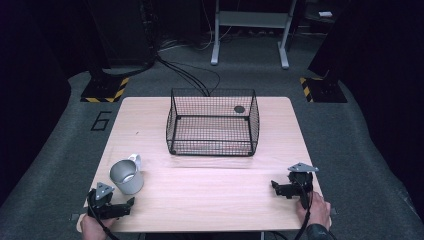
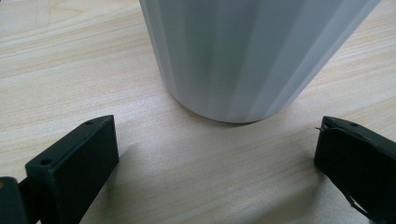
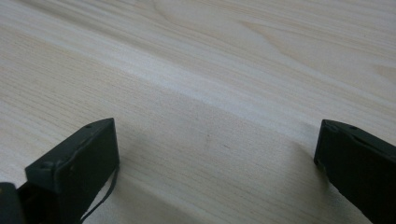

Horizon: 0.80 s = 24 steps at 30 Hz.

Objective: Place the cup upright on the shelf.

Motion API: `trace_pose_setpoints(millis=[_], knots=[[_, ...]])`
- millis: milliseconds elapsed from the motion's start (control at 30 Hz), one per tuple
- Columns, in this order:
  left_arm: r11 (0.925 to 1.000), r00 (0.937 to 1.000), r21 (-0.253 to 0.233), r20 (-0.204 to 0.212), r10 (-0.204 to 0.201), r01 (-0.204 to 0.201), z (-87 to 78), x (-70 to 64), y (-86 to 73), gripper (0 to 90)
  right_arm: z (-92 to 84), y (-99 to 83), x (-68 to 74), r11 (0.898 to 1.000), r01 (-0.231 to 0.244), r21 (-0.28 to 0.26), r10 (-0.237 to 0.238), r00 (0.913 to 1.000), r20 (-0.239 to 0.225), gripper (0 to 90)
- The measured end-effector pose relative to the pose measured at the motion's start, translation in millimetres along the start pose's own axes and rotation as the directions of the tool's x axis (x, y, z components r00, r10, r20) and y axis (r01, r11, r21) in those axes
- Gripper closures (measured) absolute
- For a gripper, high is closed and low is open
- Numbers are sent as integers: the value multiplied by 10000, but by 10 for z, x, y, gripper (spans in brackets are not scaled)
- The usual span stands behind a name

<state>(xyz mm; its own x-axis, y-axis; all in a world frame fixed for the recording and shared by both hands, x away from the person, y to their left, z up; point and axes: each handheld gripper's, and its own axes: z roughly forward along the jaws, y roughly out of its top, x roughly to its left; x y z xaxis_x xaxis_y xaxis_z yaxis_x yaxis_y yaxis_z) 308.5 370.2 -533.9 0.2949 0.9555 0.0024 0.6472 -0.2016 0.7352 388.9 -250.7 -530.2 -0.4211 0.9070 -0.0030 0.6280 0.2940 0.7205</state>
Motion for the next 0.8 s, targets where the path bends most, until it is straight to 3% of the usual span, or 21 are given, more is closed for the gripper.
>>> trace_pose_setpoints(millis=[33, 133, 433, 800], knots=[[9997, 9999, -227, -54, -85, 83, 6, -4, -9, 0, 0, 0, 0, 10000, 2, 1, -2, 10000, 1, 0], [9996, 9998, -191, 60, -192, 193, -43, 1, -1, 0, 0, 0, 0, 10000, 3, -2, -3, 10000, 2, 0], [9967, 9985, -715, 412, -362, 391, -239, -47, 102, 0, 0, 0, 1, 10000, -2, -3, 2, 10000, 1, 0], [9934, 9988, -1100, 388, -283, 324, -359, -44, 323, 0, 0, 0, 0, 10000, 1, -3, -1, 10000, 0, 0]])
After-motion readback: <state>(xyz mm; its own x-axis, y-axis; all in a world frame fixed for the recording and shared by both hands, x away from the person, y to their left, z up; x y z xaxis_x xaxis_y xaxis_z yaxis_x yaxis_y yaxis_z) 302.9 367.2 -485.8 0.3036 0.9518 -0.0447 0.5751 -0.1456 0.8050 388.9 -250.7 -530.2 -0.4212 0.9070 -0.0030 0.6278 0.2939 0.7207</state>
